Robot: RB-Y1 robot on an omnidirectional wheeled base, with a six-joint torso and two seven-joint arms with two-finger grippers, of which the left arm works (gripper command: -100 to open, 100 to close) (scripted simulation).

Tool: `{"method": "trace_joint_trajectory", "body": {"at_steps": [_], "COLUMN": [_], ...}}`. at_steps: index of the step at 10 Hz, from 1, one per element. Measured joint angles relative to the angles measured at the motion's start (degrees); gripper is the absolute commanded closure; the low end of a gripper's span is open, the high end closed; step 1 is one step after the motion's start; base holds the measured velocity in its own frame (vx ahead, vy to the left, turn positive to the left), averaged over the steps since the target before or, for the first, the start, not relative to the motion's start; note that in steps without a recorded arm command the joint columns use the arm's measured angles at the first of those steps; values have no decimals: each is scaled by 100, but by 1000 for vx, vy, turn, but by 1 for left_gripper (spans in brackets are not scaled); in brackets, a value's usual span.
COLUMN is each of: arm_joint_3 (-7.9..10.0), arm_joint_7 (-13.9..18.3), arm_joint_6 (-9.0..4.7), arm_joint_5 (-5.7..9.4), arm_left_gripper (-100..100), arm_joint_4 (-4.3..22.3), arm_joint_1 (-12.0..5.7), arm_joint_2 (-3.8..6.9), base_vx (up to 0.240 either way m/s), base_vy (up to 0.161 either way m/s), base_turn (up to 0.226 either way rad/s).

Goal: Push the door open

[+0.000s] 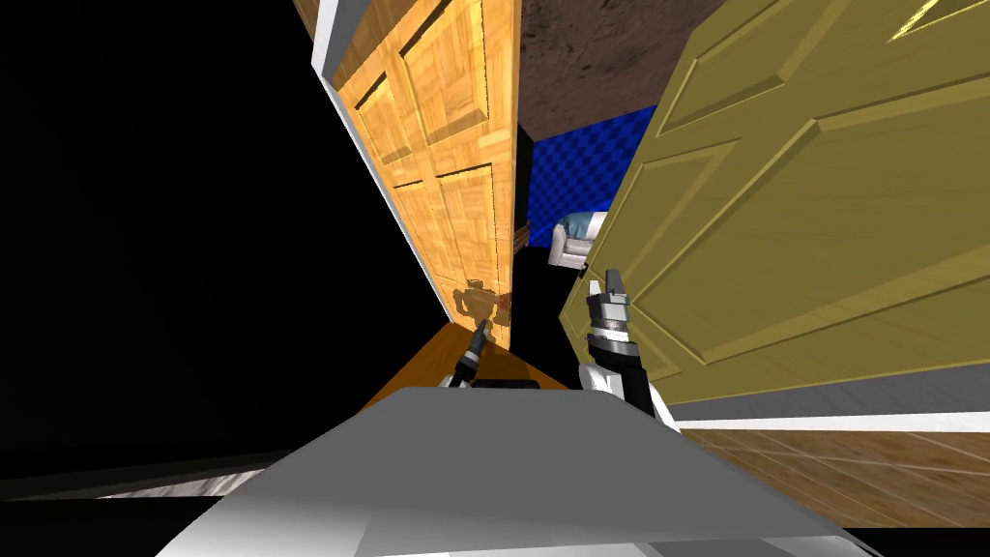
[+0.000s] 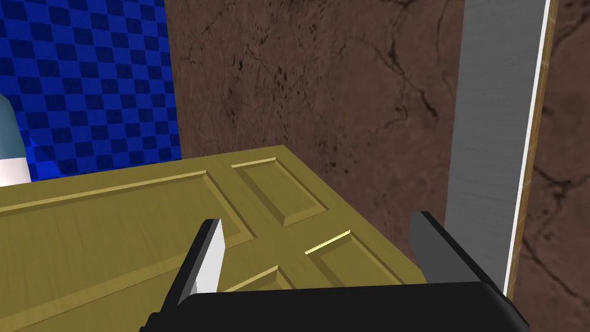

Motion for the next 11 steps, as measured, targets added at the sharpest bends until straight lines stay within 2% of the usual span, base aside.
{"method": "trace_joint_trajectory", "body": {"at_steps": [5,8,11], "arm_joint_3": [-187,-291,-274], "arm_joint_7": [49,106,101], "arm_joint_6": [-182,-281,-303], "arm_joint_5": [16,33,39], "arm_left_gripper": [-100,-100,-100], "arm_joint_4": [605,930,983], "arm_joint_1": [-169,-268,-288], "arm_joint_2": [-25,-2,-10], "base_vx": [73,54,130], "base_vy": [66,52,-36], "base_turn": [-83,-57,-24]}}
